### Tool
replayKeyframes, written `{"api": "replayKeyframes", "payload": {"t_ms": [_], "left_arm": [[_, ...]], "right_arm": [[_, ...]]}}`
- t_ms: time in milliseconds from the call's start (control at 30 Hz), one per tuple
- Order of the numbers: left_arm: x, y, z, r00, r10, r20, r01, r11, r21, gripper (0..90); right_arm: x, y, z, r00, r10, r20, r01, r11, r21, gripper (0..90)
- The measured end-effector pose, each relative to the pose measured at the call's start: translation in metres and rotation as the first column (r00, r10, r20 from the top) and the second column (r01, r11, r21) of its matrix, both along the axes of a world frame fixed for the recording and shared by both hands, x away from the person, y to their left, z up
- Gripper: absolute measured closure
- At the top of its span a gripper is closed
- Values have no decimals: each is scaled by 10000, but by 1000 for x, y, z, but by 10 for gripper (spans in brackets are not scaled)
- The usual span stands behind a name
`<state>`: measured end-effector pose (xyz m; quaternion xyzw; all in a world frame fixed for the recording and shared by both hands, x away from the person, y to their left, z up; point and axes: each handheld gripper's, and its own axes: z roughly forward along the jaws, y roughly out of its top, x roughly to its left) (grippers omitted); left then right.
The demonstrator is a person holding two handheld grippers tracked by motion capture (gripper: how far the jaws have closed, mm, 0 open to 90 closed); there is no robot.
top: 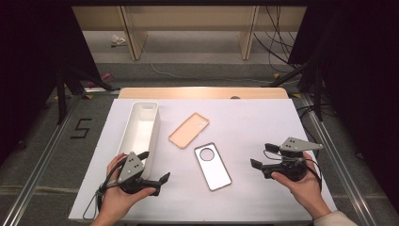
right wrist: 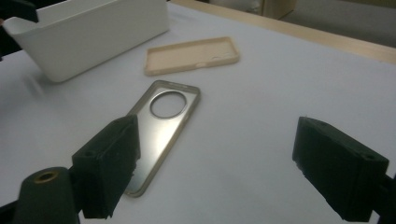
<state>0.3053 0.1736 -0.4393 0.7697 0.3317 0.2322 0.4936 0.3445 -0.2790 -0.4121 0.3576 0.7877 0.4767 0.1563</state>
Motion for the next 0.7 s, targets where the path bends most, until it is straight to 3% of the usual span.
{"api": "replayKeyframes", "payload": {"t_ms": [167,533,700], "left_arm": [[0,0,0,10000,-5,13,5,10000,-13,15],[0,-1,1,10000,26,69,-26,10000,-46,15],[1,-3,1,10000,-9,85,10,10000,-12,18]], "right_arm": [[2,-2,-1,9993,-379,17,379,9993,-22,160],[5,-1,-2,9995,-283,-126,283,9996,11,173],[8,2,-4,9994,-69,-345,64,9999,-148,349]]}}
